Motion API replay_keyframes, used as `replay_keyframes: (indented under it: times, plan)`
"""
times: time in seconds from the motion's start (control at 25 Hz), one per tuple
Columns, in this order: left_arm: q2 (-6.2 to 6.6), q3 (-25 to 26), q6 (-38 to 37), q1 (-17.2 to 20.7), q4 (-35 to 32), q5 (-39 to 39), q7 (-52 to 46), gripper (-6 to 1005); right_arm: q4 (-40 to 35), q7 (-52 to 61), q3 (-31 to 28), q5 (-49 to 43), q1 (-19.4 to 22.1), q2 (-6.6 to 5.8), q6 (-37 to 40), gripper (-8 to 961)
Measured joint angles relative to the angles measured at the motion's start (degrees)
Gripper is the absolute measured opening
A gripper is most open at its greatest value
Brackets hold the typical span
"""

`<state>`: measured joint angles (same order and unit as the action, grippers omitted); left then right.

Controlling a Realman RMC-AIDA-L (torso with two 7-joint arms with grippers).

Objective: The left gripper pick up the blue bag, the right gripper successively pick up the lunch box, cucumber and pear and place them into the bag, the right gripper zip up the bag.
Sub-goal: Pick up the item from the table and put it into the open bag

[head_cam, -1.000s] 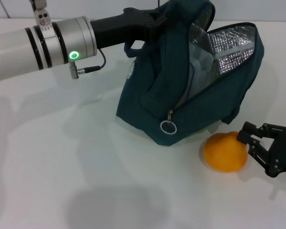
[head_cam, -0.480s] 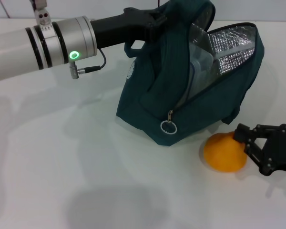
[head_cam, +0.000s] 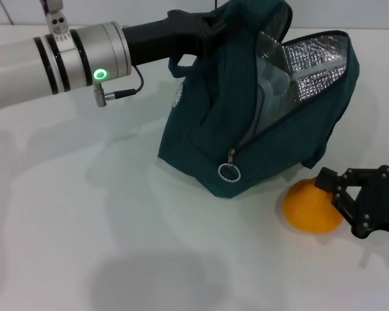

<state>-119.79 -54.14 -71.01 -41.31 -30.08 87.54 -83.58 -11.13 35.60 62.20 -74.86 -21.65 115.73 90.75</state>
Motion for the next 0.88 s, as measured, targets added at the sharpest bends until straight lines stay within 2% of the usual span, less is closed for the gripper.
replay_keyframes:
  times: [0.36,0.6,0.88]
  plan:
    - [0.0,0.0,-0.1,0.1,0.0,0.0,0.0,55,-4.0,-0.3,-0.5,2.3,0.2,-0.22,9.8,33]
    - [0.0,0.0,-0.1,0.1,0.0,-0.1,0.0,55,-5.6,1.4,0.0,10.6,-5.0,0.13,12.8,47]
    - [-0.05,-0.5,-0.1,0.1,0.0,-0.1,0.0,54,-6.0,7.5,-0.3,15.5,-12.3,0.19,10.3,62]
